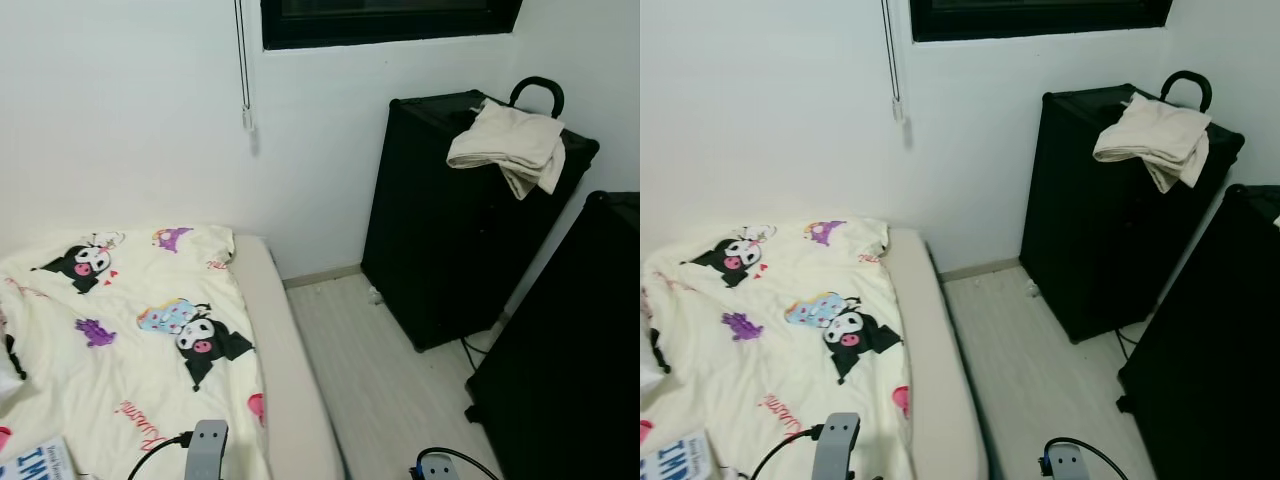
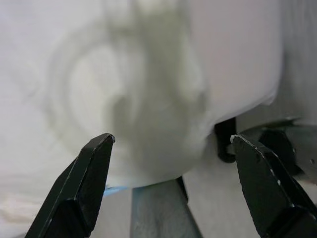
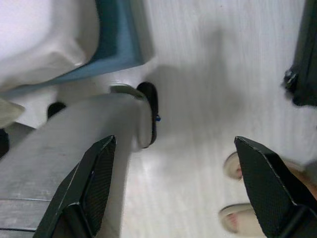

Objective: Clean up the room

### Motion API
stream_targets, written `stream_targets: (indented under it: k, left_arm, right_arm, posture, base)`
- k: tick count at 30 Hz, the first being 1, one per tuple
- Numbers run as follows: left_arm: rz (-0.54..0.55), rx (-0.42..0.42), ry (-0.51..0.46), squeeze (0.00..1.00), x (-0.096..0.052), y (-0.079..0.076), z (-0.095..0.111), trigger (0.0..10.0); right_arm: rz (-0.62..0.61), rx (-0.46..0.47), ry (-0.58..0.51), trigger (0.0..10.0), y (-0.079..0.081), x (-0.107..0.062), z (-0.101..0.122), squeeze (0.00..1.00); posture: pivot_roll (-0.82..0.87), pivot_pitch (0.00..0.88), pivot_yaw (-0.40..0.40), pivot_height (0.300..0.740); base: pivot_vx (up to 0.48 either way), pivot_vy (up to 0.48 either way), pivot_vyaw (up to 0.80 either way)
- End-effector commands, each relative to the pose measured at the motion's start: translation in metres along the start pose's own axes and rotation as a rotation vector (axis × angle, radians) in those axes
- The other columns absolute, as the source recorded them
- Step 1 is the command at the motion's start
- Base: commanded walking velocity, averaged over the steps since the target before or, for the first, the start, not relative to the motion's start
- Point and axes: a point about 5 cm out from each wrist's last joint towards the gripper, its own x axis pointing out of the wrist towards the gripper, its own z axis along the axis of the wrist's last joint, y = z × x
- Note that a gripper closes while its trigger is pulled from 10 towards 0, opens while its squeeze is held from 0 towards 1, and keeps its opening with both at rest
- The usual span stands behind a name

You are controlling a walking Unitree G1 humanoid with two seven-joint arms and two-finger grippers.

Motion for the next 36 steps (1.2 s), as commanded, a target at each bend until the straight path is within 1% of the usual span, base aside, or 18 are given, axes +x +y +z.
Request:
stream_targets:
  k: [1, 6, 12, 15, 21, 25, 32, 35, 36]
  left_arm:
    - [-0.008, 0.001, 0.018, 0.00, 0.000, -0.002, -0.005, 10.0]
    - [-0.008, 0.003, 0.021, 0.00, 0.000, -0.002, -0.006, 10.0]
    - [-0.009, 0.003, 0.021, 0.00, -0.001, -0.001, -0.006, 10.0]
    - [-0.011, 0.005, 0.021, 0.00, 0.000, -0.002, -0.006, 10.0]
    - [-0.014, 0.006, 0.023, 0.00, 0.000, -0.002, -0.006, 10.0]
    - [-0.014, 0.009, 0.022, 0.00, 0.000, -0.002, -0.006, 10.0]
    - [-0.013, 0.003, 0.022, 0.00, 0.000, -0.002, -0.005, 10.0]
    - [-0.015, 0.006, 0.025, 0.00, 0.000, -0.002, -0.006, 10.0]
    - [-0.016, 0.007, 0.028, 0.00, -0.001, -0.001, -0.006, 10.0]
  right_arm:
    - [0.006, 0.003, 0.014, 10.0, 0.001, 0.000, -0.004, 0.00]
    - [0.010, 0.002, 0.015, 10.0, 0.002, 0.000, -0.005, 0.00]
    - [0.020, -0.028, 0.016, 10.0, 0.004, 0.000, -0.004, 0.00]
    - [0.034, -0.071, 0.017, 10.0, 0.006, 0.000, -0.004, 0.00]
    - [0.041, -0.082, 0.017, 10.0, 0.007, 0.000, -0.005, 0.00]
    - [0.069, -0.150, 0.010, 10.0, 0.013, 0.001, -0.004, 0.00]
    - [0.109, -0.155, 0.014, 10.0, 0.020, 0.001, -0.008, 0.00]
    - [0.138, -0.183, 0.044, 10.0, 0.025, 0.000, -0.015, 0.00]
    - [0.137, -0.166, 0.050, 10.0, 0.027, 0.000, -0.018, 0.00]
  posture:
    - [-0.12, 0.028, 0.002, 0.740]
    - [-0.12, 0.032, 0.005, 0.740]
    - [-0.12, 0.036, 0.006, 0.740]
    - [-0.13, 0.039, 0.008, 0.740]
    - [-0.13, 0.043, 0.013, 0.740]
    - [-0.13, 0.047, 0.017, 0.740]
    - [-0.13, 0.049, 0.021, 0.740]
    - [-0.13, 0.060, 0.033, 0.740]
    - [-0.13, 0.060, 0.033, 0.740]
  base:
    - [0.000, -0.424, 0.00]
    - [0.000, -0.424, 0.00]
    - [0.000, -0.426, 0.00]
    - [0.000, -0.428, 0.00]
    - [0.000, -0.426, 0.00]
    - [0.000, -0.412, 0.00]
    - [0.000, 0.000, 0.00]
    - [0.000, 0.000, 0.79]
    - [0.000, 0.000, 0.79]
